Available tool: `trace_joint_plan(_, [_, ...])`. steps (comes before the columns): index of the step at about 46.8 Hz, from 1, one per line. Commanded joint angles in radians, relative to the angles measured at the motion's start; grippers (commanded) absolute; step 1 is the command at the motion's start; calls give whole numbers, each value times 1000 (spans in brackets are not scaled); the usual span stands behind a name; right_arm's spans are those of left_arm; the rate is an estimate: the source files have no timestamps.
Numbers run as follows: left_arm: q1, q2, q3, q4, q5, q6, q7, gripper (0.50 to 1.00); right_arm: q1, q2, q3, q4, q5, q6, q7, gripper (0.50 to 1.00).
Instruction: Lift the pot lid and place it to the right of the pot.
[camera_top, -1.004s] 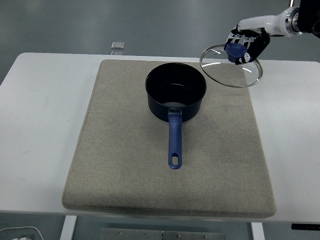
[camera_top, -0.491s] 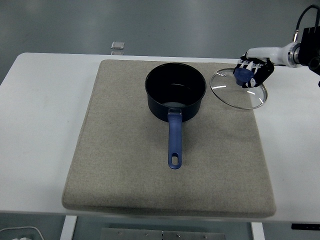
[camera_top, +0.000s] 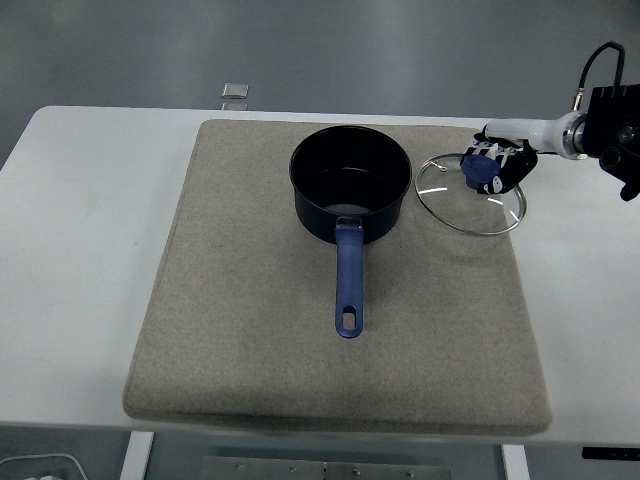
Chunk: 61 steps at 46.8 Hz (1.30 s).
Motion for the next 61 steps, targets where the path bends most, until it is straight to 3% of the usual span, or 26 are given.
trace_joint_plan(1, [0, 0, 0, 0, 0, 0, 0, 1000, -6, 7, 1, 1, 2, -2, 0, 539])
trace_joint_plan(6, [0, 0, 0, 0, 0, 0, 0, 1000, -6, 18, 1, 1, 4, 0, -2, 625])
trace_joint_plan(11, [0, 0, 0, 0, 0, 0, 0, 1000, -4, 18, 2, 1, 10, 9, -2, 843])
trace_joint_plan(14, [0, 0, 0, 0, 0, 0, 0, 1000, -1, 15, 5, 2, 14, 13, -2, 897])
trace_joint_plan(23, [0, 0, 0, 0, 0, 0, 0, 1000, 22, -2, 19, 2, 27, 35, 0, 905])
trace_joint_plan(37, [0, 0, 0, 0, 0, 0, 0, 1000, 35, -26, 165, -2, 212, 155, 3, 905])
trace_joint_plan(47, [0, 0, 0, 0, 0, 0, 1, 1000, -1, -25, 269, -21, 411, 159, 4, 903])
trace_joint_plan(61, [0, 0, 0, 0, 0, 0, 0, 1000, -50, -13, 272, -53, 810, 147, 6, 901])
